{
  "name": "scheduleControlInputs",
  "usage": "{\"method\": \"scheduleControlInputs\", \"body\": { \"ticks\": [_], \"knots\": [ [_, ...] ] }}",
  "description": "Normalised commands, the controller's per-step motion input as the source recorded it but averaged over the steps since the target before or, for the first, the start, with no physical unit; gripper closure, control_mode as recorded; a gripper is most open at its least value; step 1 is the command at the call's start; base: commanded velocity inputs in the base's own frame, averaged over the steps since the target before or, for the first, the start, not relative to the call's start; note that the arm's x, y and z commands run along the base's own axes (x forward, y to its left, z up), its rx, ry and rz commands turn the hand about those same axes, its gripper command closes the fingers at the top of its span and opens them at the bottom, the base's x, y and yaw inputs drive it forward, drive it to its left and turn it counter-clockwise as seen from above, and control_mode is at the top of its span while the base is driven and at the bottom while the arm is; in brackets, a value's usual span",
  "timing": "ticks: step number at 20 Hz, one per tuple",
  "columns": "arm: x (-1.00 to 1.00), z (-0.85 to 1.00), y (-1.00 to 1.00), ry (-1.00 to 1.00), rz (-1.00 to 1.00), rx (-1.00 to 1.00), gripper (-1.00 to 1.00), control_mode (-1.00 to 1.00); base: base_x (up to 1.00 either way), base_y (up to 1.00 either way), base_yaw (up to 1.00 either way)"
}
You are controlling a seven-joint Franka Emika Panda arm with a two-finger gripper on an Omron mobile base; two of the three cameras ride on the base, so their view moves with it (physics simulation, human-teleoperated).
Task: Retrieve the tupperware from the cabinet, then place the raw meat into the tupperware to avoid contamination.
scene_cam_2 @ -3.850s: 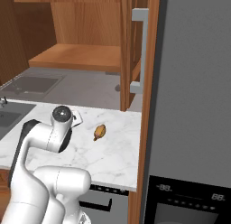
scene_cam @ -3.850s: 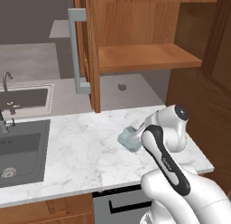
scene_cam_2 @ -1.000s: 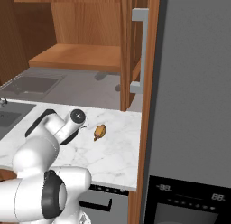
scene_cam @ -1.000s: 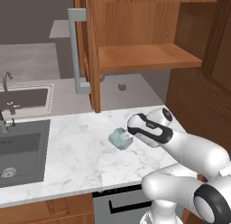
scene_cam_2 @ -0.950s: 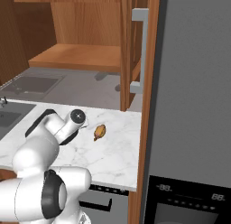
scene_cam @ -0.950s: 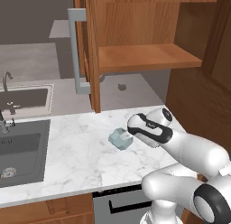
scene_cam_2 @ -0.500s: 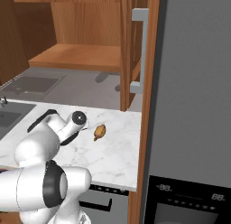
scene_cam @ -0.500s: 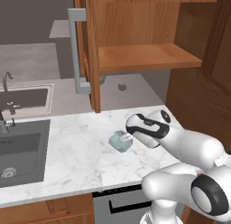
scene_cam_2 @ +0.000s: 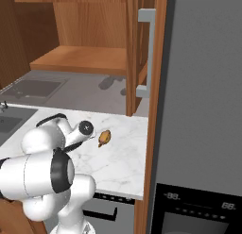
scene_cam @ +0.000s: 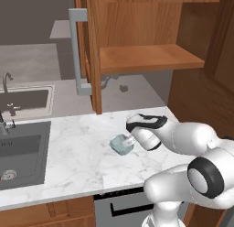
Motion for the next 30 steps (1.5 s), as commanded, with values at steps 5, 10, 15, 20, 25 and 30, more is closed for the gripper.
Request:
{"method": "scheduleControlInputs", "body": {
  "ticks": [5,10,15,20,25,30],
  "knots": [
    [0.23,-0.21,0.12,-0.09,-0.03,0.0,1.0,-1.0,0.0,0.0,0.0],
    [0.17,-0.21,0.07,-0.02,-0.02,0.0,1.0,-1.0,0.0,0.0,0.0],
    [0.0,-0.16,0.0,0.06,0.0,0.0,1.0,-1.0,0.0,0.0,0.0],
    [0.0,-0.04,0.01,0.03,0.0,0.0,-1.0,-1.0,0.0,0.0,0.0],
    [0.0,0.02,0.0,0.0,0.0,0.0,-1.0,-1.0,0.0,0.0,0.0],
    [0.0,0.29,0.0,0.0,-0.05,0.01,-1.0,-1.0,0.0,0.0,0.0]
  ]
}}
